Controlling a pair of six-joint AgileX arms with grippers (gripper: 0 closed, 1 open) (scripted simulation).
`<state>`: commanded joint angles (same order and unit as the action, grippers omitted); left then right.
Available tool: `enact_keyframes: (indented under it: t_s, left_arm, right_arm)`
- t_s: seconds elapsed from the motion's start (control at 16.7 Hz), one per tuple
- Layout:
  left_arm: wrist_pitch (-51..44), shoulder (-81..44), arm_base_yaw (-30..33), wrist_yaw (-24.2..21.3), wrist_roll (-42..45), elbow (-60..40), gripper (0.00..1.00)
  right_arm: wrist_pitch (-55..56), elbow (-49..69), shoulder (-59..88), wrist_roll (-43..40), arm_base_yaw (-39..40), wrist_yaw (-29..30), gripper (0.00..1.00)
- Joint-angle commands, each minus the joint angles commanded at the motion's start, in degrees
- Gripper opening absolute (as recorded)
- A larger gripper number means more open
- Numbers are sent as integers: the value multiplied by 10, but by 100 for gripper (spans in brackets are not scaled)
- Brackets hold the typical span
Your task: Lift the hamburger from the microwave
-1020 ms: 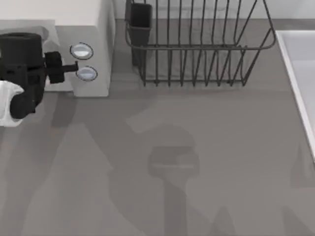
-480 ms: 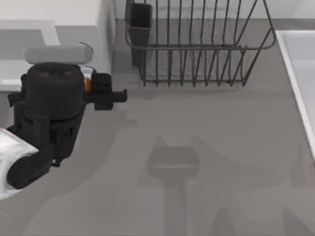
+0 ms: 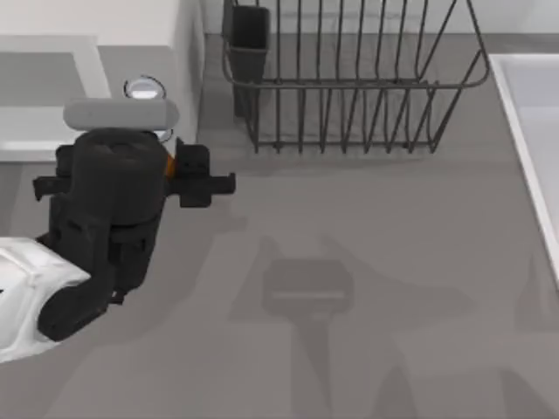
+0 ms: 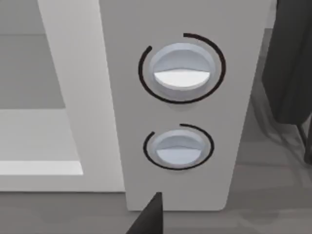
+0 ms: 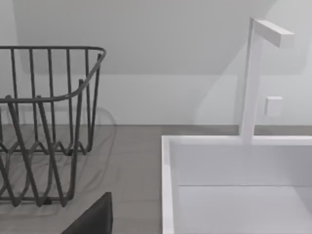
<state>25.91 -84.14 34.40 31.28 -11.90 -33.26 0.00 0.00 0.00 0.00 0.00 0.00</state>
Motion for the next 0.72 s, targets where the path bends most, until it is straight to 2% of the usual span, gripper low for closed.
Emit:
enact_keyframes:
  t_s: [0.48,0.72]
  left_arm:
    - [325,-224,7,-2,0,72,0]
    - [407,-287,5,-7,1,100,0]
  right_arm:
    - [0,0,0,0,0,0,100]
    - [0,0,0,0,0,0,100]
